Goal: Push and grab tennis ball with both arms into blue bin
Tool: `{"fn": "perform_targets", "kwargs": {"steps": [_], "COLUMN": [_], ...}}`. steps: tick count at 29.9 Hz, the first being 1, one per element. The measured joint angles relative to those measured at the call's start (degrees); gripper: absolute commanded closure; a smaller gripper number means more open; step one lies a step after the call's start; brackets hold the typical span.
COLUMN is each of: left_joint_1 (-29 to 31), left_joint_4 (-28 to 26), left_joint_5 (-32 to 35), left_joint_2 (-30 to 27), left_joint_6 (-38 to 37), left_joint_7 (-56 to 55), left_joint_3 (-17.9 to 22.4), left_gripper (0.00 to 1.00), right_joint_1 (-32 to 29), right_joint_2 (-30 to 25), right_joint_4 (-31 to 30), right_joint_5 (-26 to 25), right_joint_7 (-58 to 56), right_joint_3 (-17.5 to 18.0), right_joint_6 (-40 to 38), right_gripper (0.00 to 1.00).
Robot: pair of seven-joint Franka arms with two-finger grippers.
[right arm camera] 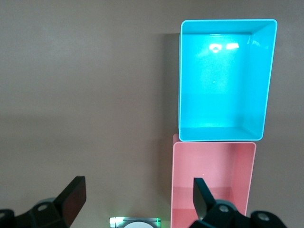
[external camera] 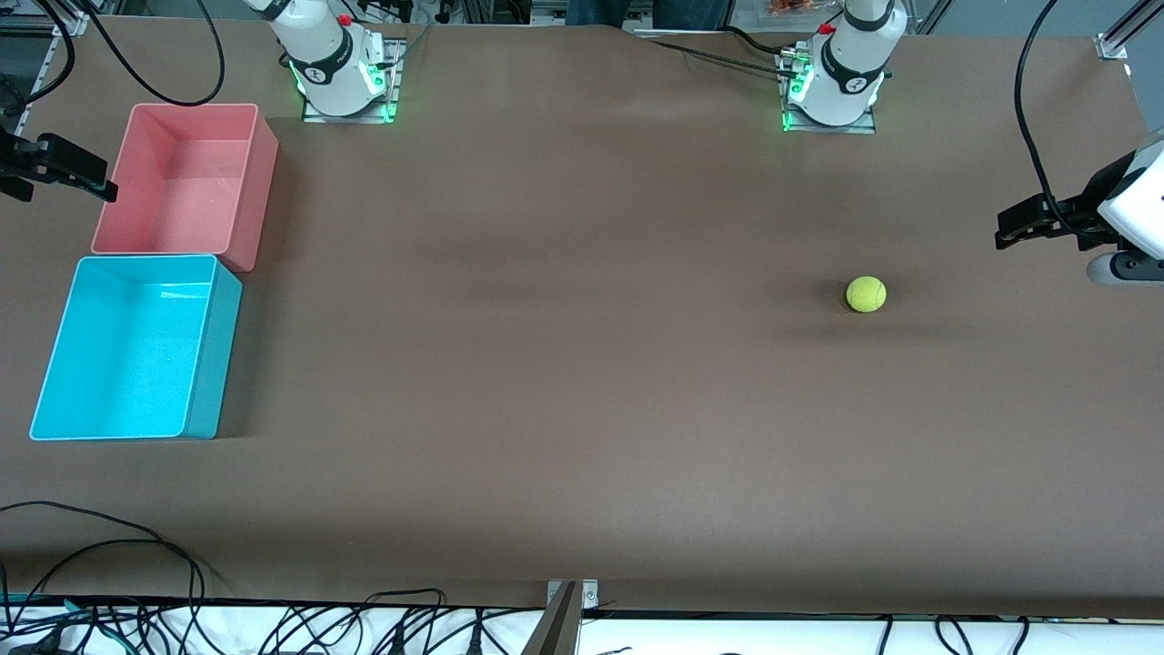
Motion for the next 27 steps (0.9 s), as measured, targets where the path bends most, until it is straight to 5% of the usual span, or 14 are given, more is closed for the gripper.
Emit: {"fn": "perform_targets", "kwargs": {"steps": [27], "left_joint_1": [0.2], "left_joint_4": [0.0], "left_joint_5": [-2.8], "left_joint_2": [0.2], "left_joint_6": [0.9], "left_joint_7": [-0.1], "left_joint_3": [0.1], "left_gripper": [0.0], "right_joint_1": [0.0], "right_joint_2": [0.0], "right_joint_4": [0.0], "right_joint_5": [0.0], "right_joint_7": [0.0], "right_joint_3": [0.0], "right_joint_6": [-0.4], "right_gripper": [0.0]}}
